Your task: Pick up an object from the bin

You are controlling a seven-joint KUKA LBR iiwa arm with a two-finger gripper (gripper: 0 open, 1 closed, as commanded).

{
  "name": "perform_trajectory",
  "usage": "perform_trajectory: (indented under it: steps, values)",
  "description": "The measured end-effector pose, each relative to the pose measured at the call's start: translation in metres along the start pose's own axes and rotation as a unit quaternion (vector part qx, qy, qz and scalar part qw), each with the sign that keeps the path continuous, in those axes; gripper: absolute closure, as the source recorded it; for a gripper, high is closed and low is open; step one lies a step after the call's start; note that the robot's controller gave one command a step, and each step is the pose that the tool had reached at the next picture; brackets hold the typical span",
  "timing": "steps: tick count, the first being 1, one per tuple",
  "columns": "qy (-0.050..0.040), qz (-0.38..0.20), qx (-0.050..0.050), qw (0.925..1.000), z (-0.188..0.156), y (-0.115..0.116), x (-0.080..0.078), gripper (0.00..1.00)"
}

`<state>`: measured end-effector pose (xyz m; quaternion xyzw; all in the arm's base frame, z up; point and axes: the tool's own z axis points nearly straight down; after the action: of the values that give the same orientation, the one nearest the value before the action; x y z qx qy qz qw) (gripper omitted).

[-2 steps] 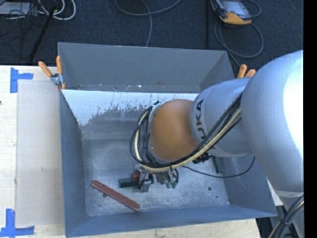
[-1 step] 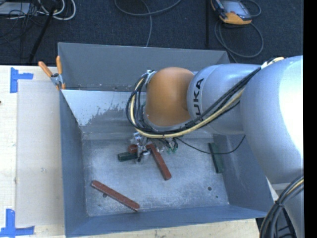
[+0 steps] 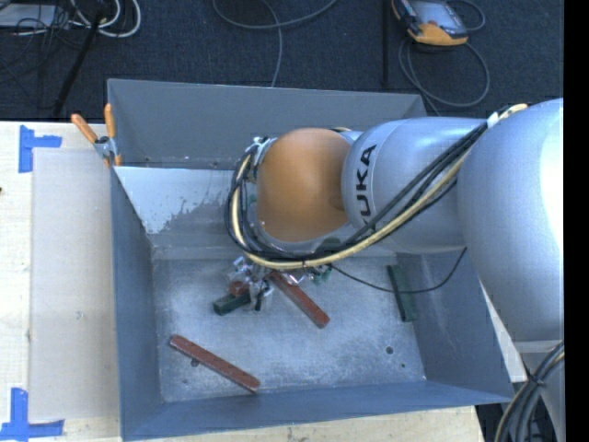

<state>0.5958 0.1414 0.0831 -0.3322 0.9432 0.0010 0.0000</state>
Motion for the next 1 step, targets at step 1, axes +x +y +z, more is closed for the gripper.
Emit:
perform_trajectory:
  steps: [1]
  values:
    - [0.0004,0.002,0.0,1.0,0.0002,-0.0009,0.0004,0.0]
